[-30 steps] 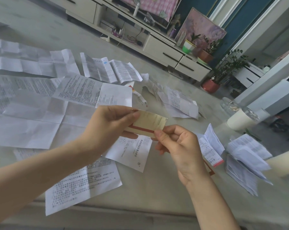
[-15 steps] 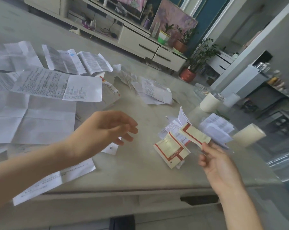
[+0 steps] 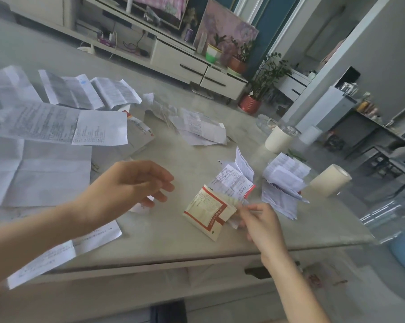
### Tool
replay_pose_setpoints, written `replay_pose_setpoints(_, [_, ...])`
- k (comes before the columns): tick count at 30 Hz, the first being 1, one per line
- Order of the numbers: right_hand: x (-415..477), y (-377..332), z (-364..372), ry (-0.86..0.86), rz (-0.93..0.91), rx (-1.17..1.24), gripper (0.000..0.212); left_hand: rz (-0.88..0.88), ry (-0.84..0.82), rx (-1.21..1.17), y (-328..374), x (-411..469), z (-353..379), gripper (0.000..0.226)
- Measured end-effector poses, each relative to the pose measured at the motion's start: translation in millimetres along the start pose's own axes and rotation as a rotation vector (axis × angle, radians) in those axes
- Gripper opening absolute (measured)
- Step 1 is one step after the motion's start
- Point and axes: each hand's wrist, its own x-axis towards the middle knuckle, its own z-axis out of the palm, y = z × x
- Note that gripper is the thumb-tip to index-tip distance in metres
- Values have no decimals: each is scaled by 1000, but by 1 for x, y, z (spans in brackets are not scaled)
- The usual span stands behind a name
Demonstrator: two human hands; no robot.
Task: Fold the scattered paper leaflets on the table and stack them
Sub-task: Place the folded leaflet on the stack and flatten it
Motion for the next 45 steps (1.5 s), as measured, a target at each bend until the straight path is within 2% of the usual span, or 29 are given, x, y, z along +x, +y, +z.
replay_pose_setpoints(2, [0, -4, -5, 40, -27, 26, 18, 8, 26, 18, 1, 0, -2, 13])
replay_pose_setpoints(6, [-1, -32, -6, 120, -180, 62, 1, -14, 137, 58, 3, 6, -11, 29])
replay_pose_setpoints(8, [-6, -57, 5, 106, -326, 59, 8, -34, 230, 44, 3, 10, -18, 31])
replay_pose_setpoints(12, [-18, -107, 64, -242, -420, 109, 14, -81, 473, 47, -1, 15, -35, 33])
replay_pose_setpoints(15, [-16, -132, 108, -482, -370, 68, 10, -103, 596, 106, -7, 15, -51, 38])
replay_pose_setpoints(19, [-9, -160, 153, -714, -292, -38, 27, -126, 745, 278, -9, 8, -76, 35])
replay_pose_setpoints(22, [-6, -161, 157, -640, -275, -52, 46, -50, 709, 447, -9, 7, -76, 28])
replay_pose_setpoints(24, [-6, -167, 154, -609, -250, 56, 42, 14, 673, 607, -9, 6, -80, 27])
replay_pose_setpoints(27, [-8, -177, 137, -614, -184, 309, 16, 86, 543, 858, -11, 8, -86, 57])
replay_pose_setpoints(29, [-15, -181, 123, -720, -133, 489, 14, 96, 511, 933, -14, 13, -89, 63])
replay_pose_setpoints(30, [-19, -181, 117, -778, -110, 556, 15, 120, 536, 949, -15, 15, -90, 56])
replay_pose_setpoints(33, [-31, -178, 104, -866, -133, 734, 19, 306, 693, 880, -7, 21, -88, 21])
replay_pose_setpoints(34, [-34, -173, 103, -842, -174, 801, 21, 332, 733, 811, -1, 22, -87, 18])
replay_pose_setpoints(36, [-34, -162, 103, -686, -273, 834, 27, 330, 745, 605, 12, 24, -86, 27])
replay_pose_setpoints(38, [-28, -152, 103, -508, -328, 700, 41, 317, 654, 292, 29, 22, -83, 28])
replay_pose_setpoints(40, [-24, -148, 101, -518, -324, 567, 52, 236, 499, 22, 41, 17, -79, 24])
replay_pose_setpoints(42, [-21, -146, 96, -649, -294, 511, 47, 109, 331, -22, 44, 10, -77, 25])
replay_pose_setpoints(45, [-23, -147, 96, -750, -263, 486, 36, 14, 259, 9, 36, 9, -79, 21])
